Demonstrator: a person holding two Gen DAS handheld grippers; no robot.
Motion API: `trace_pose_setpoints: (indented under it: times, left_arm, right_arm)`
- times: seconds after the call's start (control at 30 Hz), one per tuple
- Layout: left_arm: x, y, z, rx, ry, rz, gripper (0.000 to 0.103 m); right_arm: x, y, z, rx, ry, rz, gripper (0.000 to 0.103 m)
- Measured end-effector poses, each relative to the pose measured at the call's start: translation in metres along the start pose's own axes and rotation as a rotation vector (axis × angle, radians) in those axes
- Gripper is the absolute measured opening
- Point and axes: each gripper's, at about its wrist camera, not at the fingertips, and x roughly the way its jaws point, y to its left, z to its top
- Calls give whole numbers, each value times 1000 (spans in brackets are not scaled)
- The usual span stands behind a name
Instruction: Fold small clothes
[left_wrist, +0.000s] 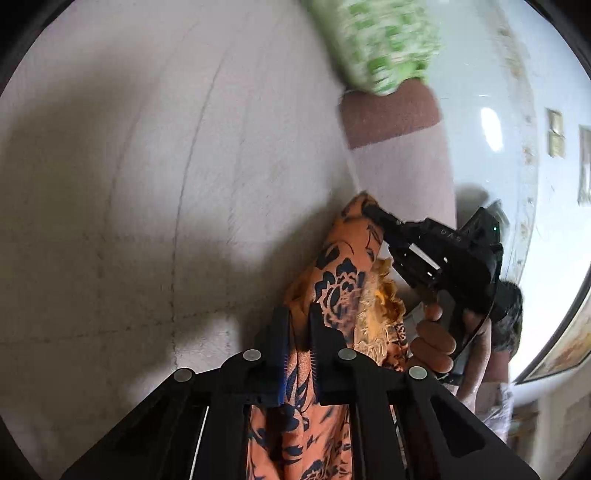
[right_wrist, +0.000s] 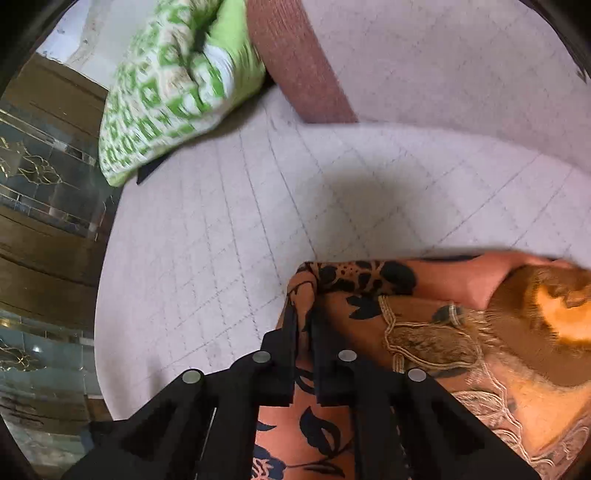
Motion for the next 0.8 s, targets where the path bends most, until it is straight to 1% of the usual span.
trace_pose_setpoints:
  times: [0.07, 0.13, 0.17, 0.2, 0.27, 0.3, 0.33, 0.37, 0.43, 0.47, 0.5, 0.53, 0.57, 0.6, 0.63, 0.67, 0.7, 0.73, 0.8]
  left_arm:
    - [-14, -9, -2, 25, -36, -34, 7]
    - [-25, -17, 0, 48, -66, -54, 7]
    - [-27, -21, 1, 68, -77, -50, 7]
    - [-26, -24, 1, 97, -90, -22, 7]
    - [-19, -20, 1, 103, -76, 28, 10]
    - [-5, -15, 2, 120, -46, 98, 11]
    - [3, -14, 1, 126, -32, 150, 11]
    - [7, -9, 2, 111, -19, 193, 12]
    - [5, -2, 5, 66, 0, 156, 17]
    - [1, -3, 6, 63, -6, 143, 22]
    - [-7, -9, 7, 85, -47, 158, 25]
    - [-12, -15, 6, 116, -90, 192, 26]
    - [-19, -22, 3, 159, -140, 239, 26]
    - [-24, -32, -2, 210, -195, 282, 28]
    - [-28, -43, -8, 260, -226, 287, 29]
    - [-29, -50, -13, 288, -227, 271, 32]
    - [-27, -59, -21, 323, -201, 223, 36]
    - [-27, -64, -30, 347, -175, 197, 37]
    - [-19, -74, -45, 412, -106, 167, 38]
  right_arm:
    - [-21, 4, 3, -16, -64, 4, 5]
    - [-28, 6, 9, -16, -97, 17, 5]
    - [-25, 6, 12, -8, -99, 26, 5]
    - [-21, 6, 12, -4, -96, 19, 5]
    - [-4, 5, 12, 12, -78, -17, 5]
    - [9, 0, 10, 22, -50, -32, 11]
    - [17, -4, 7, 30, -14, -53, 14]
    - [20, -9, 1, 50, 10, -54, 18]
    - [-3, -10, -17, 73, -38, 12, 19]
    - [-27, -8, -35, 61, -67, 55, 26]
    - [-45, -8, -53, 47, -87, 75, 46]
    - [-62, -10, -71, 39, -108, 76, 58]
    - [-81, -13, -98, 34, -123, 54, 73]
    - [-98, -18, -128, 39, -126, 20, 73]
    - [-111, -25, -154, 52, -126, 3, 73]
    - [-126, -36, -190, 87, -122, -9, 72]
    - [-138, -46, -217, 115, -113, -23, 72]
    - [-149, -54, -251, 140, -102, -67, 70]
    - [-167, -62, -297, 177, -90, -157, 68]
